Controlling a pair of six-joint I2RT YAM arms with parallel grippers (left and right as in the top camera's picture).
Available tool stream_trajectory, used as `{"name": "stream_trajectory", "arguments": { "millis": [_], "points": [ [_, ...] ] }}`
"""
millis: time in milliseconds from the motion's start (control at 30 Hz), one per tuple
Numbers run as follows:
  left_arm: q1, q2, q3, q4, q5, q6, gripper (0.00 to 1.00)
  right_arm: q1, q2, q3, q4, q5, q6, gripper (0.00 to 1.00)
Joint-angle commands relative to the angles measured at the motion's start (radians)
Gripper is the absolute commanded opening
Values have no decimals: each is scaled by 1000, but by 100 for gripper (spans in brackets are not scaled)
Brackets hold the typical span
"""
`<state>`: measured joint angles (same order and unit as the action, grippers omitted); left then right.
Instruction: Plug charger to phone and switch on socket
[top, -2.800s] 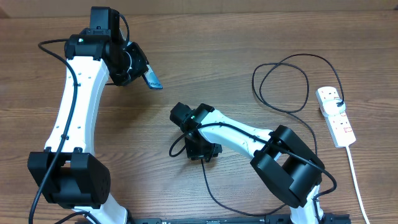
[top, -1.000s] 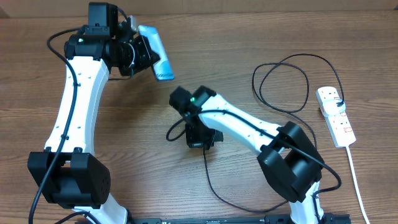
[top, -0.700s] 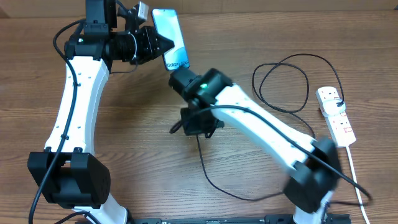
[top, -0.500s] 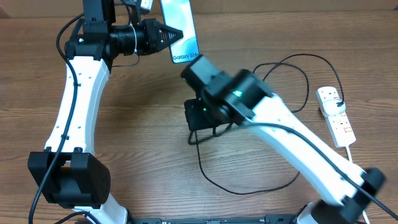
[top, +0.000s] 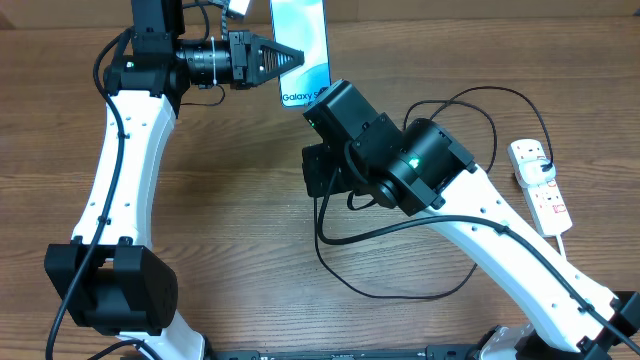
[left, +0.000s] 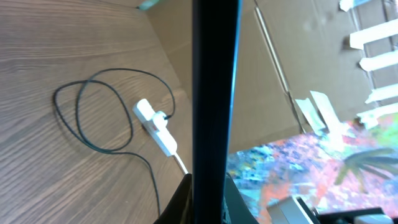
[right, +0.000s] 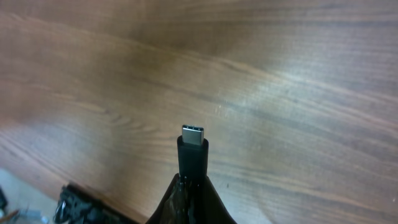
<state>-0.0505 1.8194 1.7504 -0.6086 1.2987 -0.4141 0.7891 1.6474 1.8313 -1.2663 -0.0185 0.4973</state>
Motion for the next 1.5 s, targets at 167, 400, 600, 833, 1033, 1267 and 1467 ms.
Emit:
{"name": "stream_trajectory", "arguments": {
  "millis": [167,400,600,833,1033,1267,1467],
  "points": [
    [-8,-22,25,5,87,51,4,-26,-15,24,28,40,-13,4],
    [-33,-22,25,-32,57,100,4,-26,-15,58,32,35,-57,4],
    [-56,-22,25,-50,29,121,4,-26,-15,62,32,54,-62,4],
    [-63,-22,25,-67,34,122,4,-26,-15,62,23,91,-84,4],
    [-61,-22,25,-68,45,123,4,-26,-15,62,13,132,-84,4],
    [-61,-22,25,-68,73,122,4,-26,-15,62,16,129,-83,4],
    [-61,-22,25,-68,82,122,4,-26,-15,62,9,121,-83,4]
  ]
}}
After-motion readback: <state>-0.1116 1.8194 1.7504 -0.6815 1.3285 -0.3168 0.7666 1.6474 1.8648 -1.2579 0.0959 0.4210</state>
